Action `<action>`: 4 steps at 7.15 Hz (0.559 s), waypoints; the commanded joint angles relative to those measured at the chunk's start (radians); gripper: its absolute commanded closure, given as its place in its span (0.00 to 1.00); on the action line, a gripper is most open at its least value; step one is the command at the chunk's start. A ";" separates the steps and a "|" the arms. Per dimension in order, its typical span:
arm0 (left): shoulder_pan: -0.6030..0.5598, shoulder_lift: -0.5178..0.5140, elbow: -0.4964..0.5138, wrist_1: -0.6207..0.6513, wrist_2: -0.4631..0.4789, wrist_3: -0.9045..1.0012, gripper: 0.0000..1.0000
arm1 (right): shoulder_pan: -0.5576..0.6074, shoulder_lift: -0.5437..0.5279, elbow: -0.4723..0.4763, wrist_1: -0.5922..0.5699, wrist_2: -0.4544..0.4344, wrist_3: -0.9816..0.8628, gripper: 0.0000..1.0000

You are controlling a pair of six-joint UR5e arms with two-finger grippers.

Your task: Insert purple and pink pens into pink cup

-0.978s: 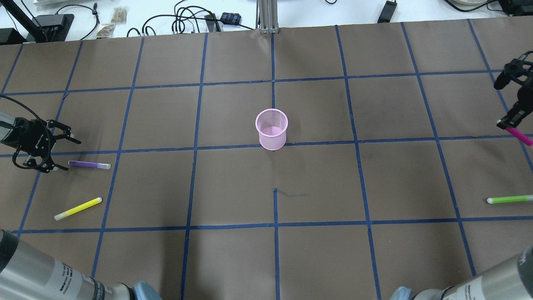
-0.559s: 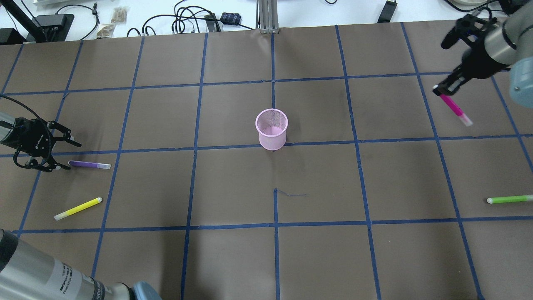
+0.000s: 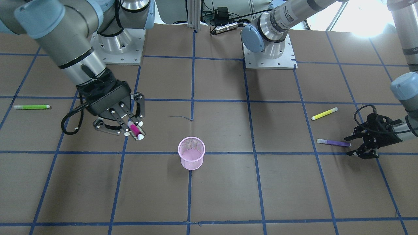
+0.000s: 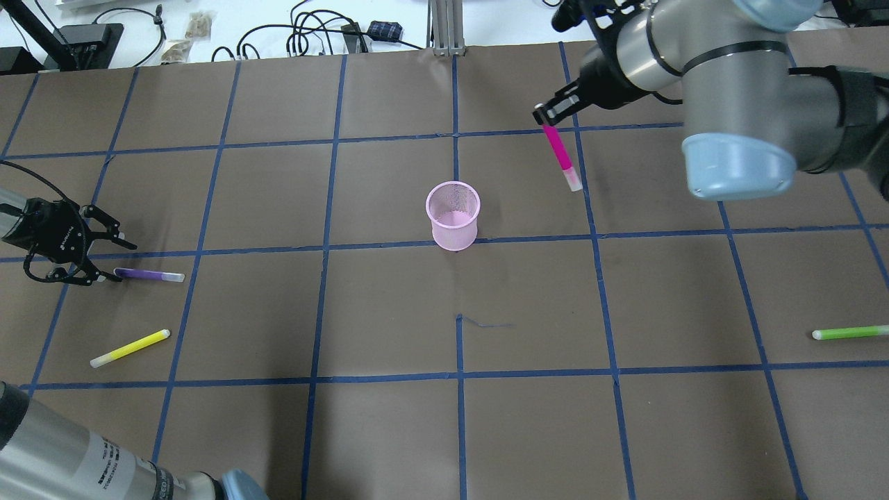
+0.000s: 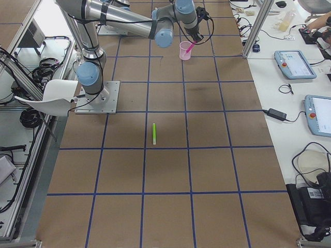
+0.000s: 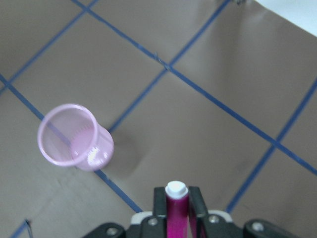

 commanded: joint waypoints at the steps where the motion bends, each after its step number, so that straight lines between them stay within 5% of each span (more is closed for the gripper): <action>1: 0.000 -0.001 -0.001 0.000 0.000 -0.004 0.71 | 0.098 0.078 0.016 -0.344 0.017 0.286 1.00; 2: 0.000 -0.001 0.000 0.000 0.000 -0.006 0.94 | 0.143 0.134 0.036 -0.470 0.005 0.328 1.00; 4: 0.002 0.001 0.002 0.000 0.000 -0.012 1.00 | 0.186 0.220 0.073 -0.649 -0.060 0.365 1.00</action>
